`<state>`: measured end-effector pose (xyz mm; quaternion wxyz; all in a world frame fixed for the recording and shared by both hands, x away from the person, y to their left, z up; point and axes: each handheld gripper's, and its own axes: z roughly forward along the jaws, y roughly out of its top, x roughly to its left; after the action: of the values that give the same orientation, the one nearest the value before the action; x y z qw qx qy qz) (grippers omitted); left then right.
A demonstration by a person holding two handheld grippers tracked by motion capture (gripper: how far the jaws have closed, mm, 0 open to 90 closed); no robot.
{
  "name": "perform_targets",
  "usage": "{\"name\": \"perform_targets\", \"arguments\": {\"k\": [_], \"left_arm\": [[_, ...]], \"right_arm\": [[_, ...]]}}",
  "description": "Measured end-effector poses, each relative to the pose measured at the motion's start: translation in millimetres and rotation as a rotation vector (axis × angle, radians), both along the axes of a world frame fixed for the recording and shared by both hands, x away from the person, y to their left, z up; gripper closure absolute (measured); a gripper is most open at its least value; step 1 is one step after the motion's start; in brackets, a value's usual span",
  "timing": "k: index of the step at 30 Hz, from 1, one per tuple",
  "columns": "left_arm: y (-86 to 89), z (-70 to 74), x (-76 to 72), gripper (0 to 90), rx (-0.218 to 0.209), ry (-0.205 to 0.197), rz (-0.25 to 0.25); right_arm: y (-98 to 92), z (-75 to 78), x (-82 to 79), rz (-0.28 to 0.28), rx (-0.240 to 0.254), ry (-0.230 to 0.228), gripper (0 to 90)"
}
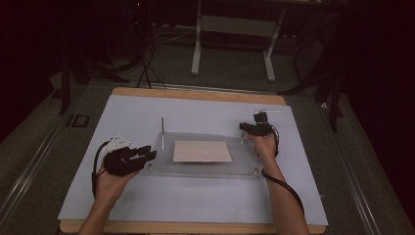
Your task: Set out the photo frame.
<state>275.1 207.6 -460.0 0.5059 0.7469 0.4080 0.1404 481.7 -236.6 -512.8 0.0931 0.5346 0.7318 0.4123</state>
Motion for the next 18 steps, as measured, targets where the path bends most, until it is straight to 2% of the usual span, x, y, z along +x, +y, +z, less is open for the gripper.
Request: {"name": "perform_targets", "arguments": {"k": [4,6,12,18], "left_arm": [[-6.3,6.8,-15.3,64.9,-0.012,-0.022,-0.024],[-10.6,9.0,-22.4,68.1,-0.035,-0.025,-0.051],[-31.5,4.6,-36.0,72.6,-0.029,-0.020,-0.111],[-51.8,-1.7,-43.9,82.9,-0.005,-0.013,-0.153]], "right_arm": [[-0.1,-0.1,0.7,-0.001,0.001,0.001,85.8],[0.0,-0.1,0.7,-0.003,0.002,0.002,85.8],[0.1,-0.3,1.1,-0.004,0.004,0.003,85.7],[-0.4,0.1,0.4,0.004,0.000,0.000,85.5]]}}
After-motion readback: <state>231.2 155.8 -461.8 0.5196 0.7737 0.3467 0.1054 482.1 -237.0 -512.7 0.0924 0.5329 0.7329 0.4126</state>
